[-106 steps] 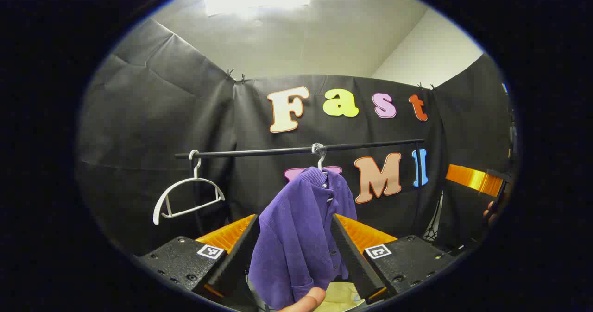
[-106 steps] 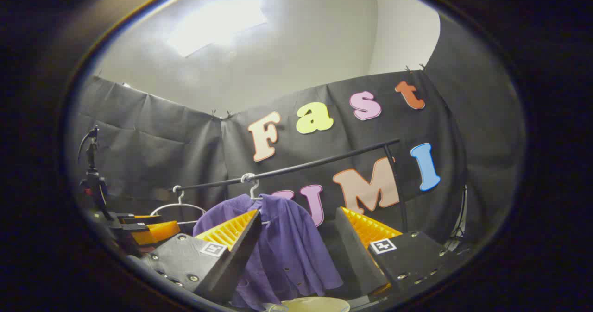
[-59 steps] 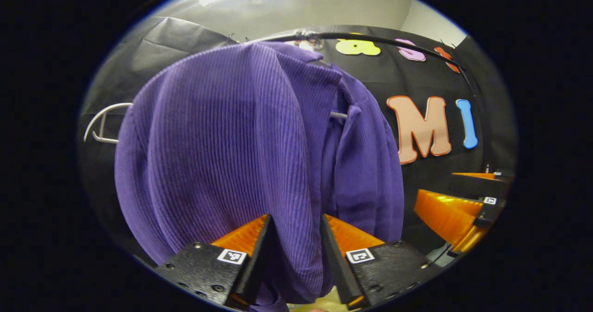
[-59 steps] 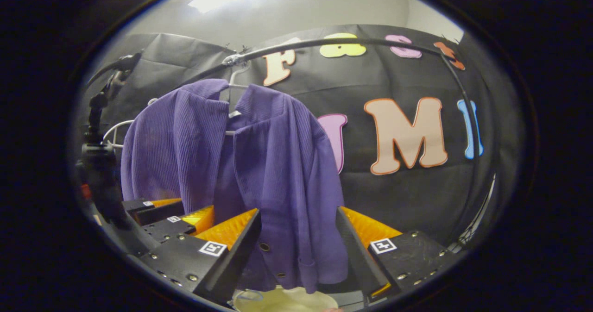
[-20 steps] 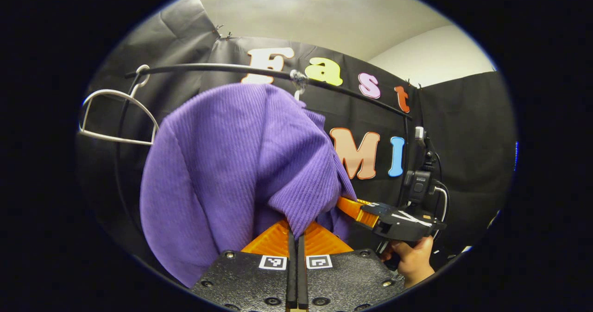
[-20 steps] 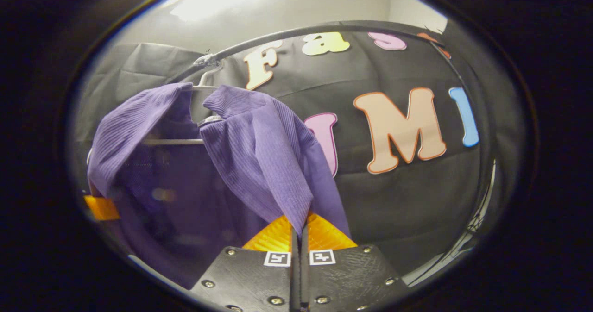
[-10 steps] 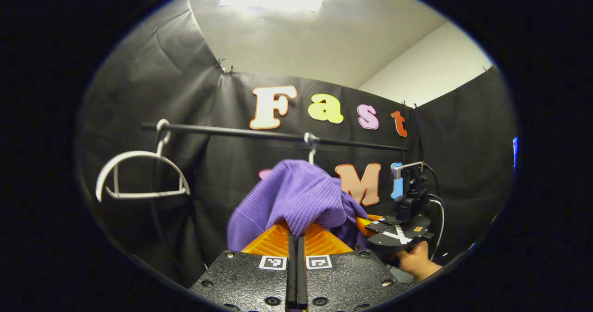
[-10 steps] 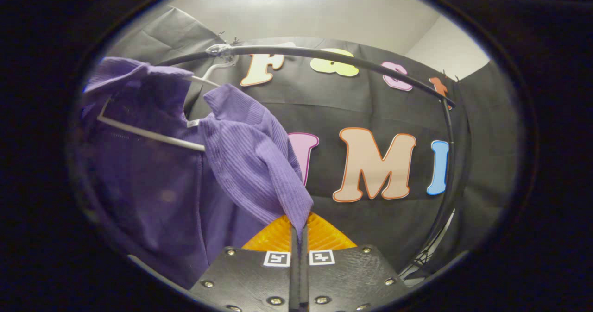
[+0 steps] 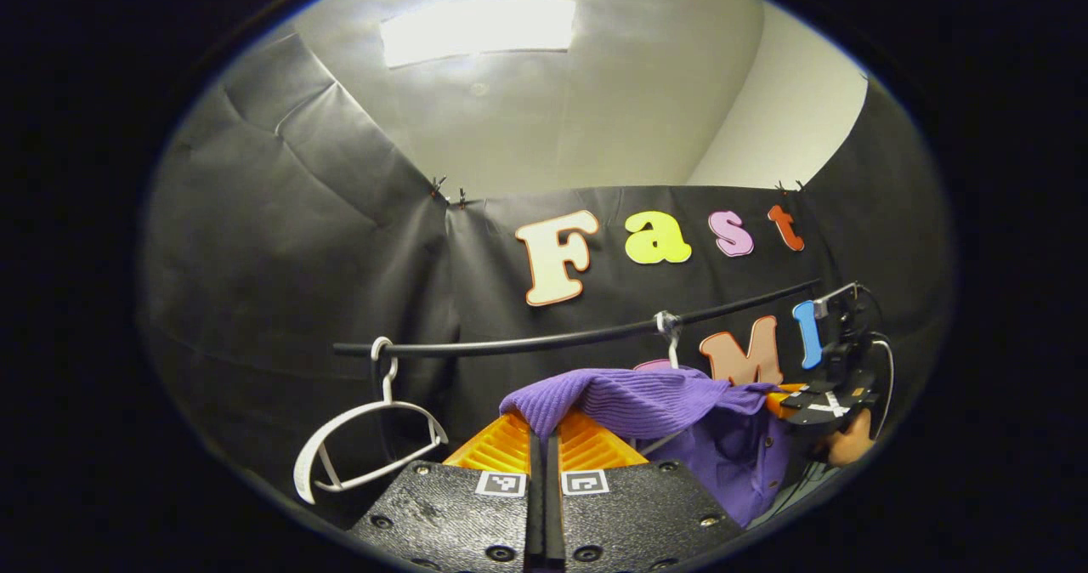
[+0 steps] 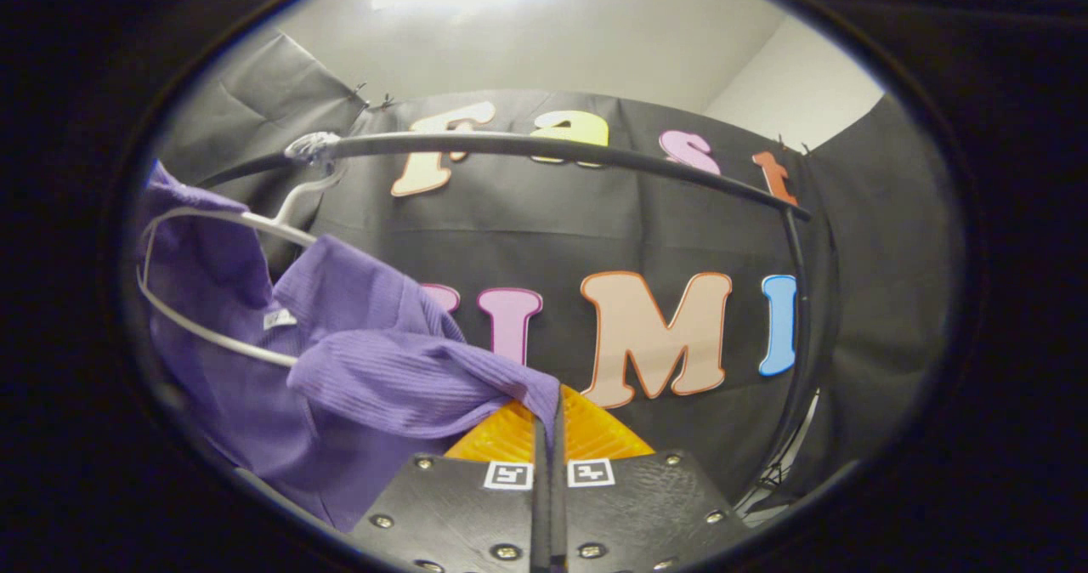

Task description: Grasp the clothes on the hanger with both hands and then place them into the laundry hamper below.

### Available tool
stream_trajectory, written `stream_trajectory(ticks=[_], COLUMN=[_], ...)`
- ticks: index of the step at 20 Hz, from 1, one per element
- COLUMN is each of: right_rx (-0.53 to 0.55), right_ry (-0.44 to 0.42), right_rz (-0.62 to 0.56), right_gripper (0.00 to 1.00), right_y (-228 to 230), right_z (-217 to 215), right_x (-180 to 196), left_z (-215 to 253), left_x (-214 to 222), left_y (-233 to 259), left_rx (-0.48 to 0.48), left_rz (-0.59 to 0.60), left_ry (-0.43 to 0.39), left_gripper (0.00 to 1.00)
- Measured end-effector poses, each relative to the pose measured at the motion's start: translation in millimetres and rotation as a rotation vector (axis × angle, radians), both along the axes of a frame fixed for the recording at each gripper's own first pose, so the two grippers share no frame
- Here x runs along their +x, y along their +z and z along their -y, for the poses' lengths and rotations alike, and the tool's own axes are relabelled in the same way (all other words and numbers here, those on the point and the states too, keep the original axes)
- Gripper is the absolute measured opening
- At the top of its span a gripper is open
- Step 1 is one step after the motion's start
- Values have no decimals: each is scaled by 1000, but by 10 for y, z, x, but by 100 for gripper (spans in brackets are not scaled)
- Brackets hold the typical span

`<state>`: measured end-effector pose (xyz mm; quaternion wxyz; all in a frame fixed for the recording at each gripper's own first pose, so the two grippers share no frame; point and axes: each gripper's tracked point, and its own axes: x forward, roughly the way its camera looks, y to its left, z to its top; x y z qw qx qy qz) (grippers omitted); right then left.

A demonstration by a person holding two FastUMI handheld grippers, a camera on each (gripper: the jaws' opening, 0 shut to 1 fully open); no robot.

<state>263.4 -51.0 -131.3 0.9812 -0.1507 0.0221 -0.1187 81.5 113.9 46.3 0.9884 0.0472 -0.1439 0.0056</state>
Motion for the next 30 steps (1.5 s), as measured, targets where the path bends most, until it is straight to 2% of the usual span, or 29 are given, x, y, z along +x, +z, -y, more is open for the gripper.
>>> stream_trajectory(ticks=[4, 8, 9, 10, 11, 14, 19, 22, 23, 24, 27, 30], right_rx=[33, 100, 117, 131, 144, 183, 94, 29, 17, 14, 19, 46], right_ry=[-36, -47, -48, -46, -43, -34, -46, -84, -91, -102, -130, -119], right_rz=[124, 178, 175, 169, 158, 100, 62, 89, 81, 71, 23, -7], right_gripper=[1, 1, 1, 5, 1, 1, 1, 1, 5, 0, 1, 1], right_y=[291, 416, 418, 420, 399, 269, 245, 396, 375, 351, 194, -57], right_z=[67, 153, 172, 204, 212, 271, 300, 396, 423, 456, 625, 674], right_x=[197, 392, 462, 529, 563, 807, 1079, 1252, 1310, 1369, 1480, 1504], left_z=[-126, -172, -206, -234, -236, -265, -333, -356, -359, -342, -325, -325], left_x=[190, 348, 393, 419, 442, 524, 695, 699, 711, 726, 757, 817], left_y=[209, 285, 303, 309, 294, 210, 78, 66, 61, 42, -63, -269], left_rx=[53, 26, 29, 29, 27, -1, -43, -50, -49, -49, -58, -100], left_rz=[35, 20, 21, 17, 9, -35, -140, -180, -184, -197, -233, -274], left_ry=[56, 55, 64, 72, 74, 63, 26, 14, 14, 10, -5, -10], left_gripper=[1, 0, 1, 2, 0, 1, 1, 1, 1, 1, 1, 1])
